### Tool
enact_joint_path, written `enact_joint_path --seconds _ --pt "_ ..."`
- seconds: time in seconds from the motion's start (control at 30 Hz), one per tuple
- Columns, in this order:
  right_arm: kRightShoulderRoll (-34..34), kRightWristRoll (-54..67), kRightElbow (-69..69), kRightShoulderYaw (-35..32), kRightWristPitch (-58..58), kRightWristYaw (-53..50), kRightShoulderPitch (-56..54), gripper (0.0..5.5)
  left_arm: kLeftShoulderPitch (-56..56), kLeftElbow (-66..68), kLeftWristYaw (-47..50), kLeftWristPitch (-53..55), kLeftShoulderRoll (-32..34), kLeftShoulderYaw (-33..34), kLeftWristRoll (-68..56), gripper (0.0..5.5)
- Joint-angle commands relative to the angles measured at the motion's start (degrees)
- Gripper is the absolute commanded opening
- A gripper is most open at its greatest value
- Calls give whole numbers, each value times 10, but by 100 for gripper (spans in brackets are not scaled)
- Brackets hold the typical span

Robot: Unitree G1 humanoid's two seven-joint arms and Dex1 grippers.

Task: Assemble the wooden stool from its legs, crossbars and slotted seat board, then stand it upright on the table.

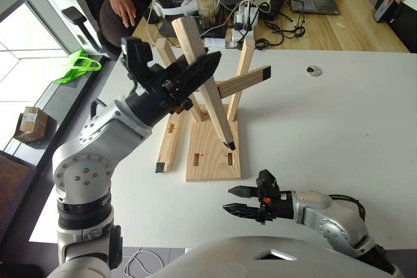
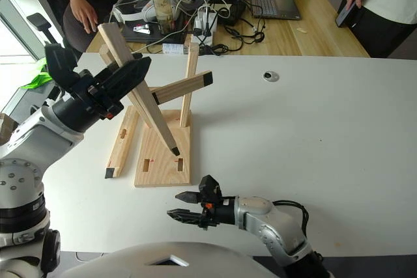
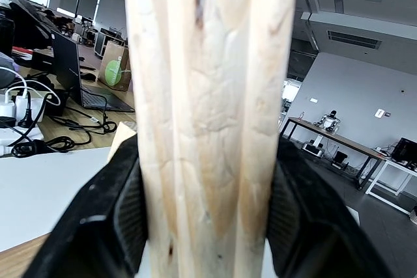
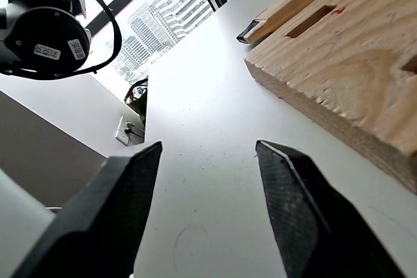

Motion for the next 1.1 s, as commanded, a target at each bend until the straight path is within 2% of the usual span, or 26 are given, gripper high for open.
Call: enact_joint_path --seconds 0.03,0.23,0.33,0.53,0.77,0.9,1.1 --pt "17 -31 16 14 -10 -28 -9 269 -4 7 -2 7 -3 -8 11 208" --pt "35 -75 54 2 -31 -61 -43 269 26 10 -10 -9 -15 -8 55 208" --pt "44 -84 74 -12 -39 -72 -54 269 56 7 -26 -36 -22 -18 119 208" --pt "47 -91 88 -30 -46 -73 -65 269 114 14 -129 -148 -50 -32 237 208" --pt "38 -97 116 -59 -53 -64 -91 269 144 81 -268 -284 -80 -48 327 208" --pt "27 -91 130 -80 -48 -47 -112 269 158 112 -309 -347 -98 -55 367 208" --pt "-14 -61 128 -111 -18 15 -140 269 196 111 -345 -422 -105 -99 446 208"
